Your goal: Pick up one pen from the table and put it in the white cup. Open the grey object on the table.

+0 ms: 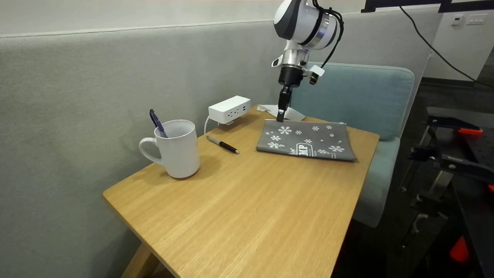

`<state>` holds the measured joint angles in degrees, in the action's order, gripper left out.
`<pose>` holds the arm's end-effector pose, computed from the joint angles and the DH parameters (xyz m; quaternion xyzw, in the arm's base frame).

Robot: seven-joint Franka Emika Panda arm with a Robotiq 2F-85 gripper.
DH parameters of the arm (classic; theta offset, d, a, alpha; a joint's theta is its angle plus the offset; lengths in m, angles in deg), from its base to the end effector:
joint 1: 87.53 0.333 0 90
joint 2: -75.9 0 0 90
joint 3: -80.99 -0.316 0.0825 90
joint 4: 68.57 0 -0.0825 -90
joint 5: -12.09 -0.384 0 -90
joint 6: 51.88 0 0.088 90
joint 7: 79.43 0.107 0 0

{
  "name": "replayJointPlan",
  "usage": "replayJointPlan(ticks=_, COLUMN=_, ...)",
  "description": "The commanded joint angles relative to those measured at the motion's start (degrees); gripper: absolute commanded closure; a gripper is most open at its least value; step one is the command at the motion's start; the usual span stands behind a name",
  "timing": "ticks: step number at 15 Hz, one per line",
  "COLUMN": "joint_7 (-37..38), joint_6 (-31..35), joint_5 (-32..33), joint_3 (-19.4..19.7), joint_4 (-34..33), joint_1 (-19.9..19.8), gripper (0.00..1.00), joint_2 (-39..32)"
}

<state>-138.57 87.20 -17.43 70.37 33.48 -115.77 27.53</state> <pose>0.5921 -0.1884 0.0741 -0.9637 -0.1197 -0.0573 0.2316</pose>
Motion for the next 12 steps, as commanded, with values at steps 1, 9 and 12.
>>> replayJointPlan(ticks=1, joint_7=4.67, joint_6=8.33, joint_5=-0.53, joint_3=1.51, joint_4=8.08, joint_1=2.86, gripper=1.00, joint_2=7.13)
replayJointPlan(ticks=9, joint_7=24.20, joint_6=15.71, joint_5=9.49, joint_3=7.17, joint_4=19.50, joint_1=11.76, gripper=1.00, joint_2=17.64)
replayJointPlan(ticks=12, joint_7=33.27, joint_6=16.28, joint_5=16.06, joint_3=9.56, joint_4=22.39, joint_1=15.81, gripper=1.00, joint_2=20.76)
